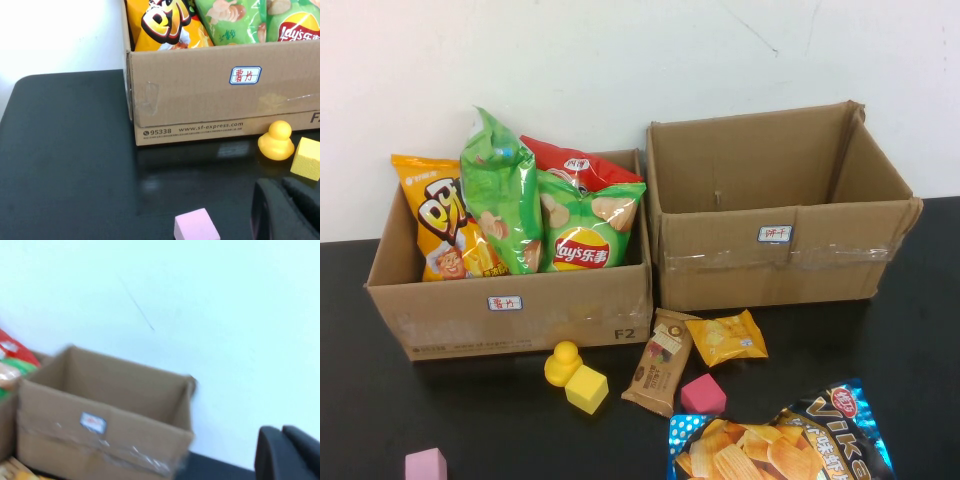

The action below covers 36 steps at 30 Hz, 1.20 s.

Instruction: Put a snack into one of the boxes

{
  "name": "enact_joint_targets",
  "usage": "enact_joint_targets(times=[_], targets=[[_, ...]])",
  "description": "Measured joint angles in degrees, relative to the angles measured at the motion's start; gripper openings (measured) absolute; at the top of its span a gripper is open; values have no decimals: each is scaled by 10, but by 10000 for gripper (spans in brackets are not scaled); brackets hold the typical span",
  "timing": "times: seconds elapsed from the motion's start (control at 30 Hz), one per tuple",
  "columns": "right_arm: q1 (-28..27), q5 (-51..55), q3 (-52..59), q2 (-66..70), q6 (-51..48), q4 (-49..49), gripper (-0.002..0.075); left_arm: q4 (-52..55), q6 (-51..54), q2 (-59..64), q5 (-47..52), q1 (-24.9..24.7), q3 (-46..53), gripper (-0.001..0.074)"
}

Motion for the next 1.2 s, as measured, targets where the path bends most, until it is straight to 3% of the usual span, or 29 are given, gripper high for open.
enact_joint_targets(times=[0.3, 0.4, 0.53, 0.67, 0.97, 1.2], targets=[[0, 61, 80, -117, -7, 11, -1, 0, 0, 0, 0, 0, 0, -2], [0, 60, 123, -141, -51, 103, -1, 0, 0, 0, 0, 0, 0, -2], [-3, 62, 174, -190, -206, 281, -1, 0, 0, 0, 0, 0, 0, -2], [-48, 27, 210, -208, -335, 394, -1, 0, 0, 0, 0, 0, 0, -2], [-230, 22, 251, -208, -283, 354, -1, 0, 0, 0, 0, 0, 0, -2], [-248, 80, 251, -208, -277, 347, -1, 0, 0, 0, 0, 0, 0, -2]])
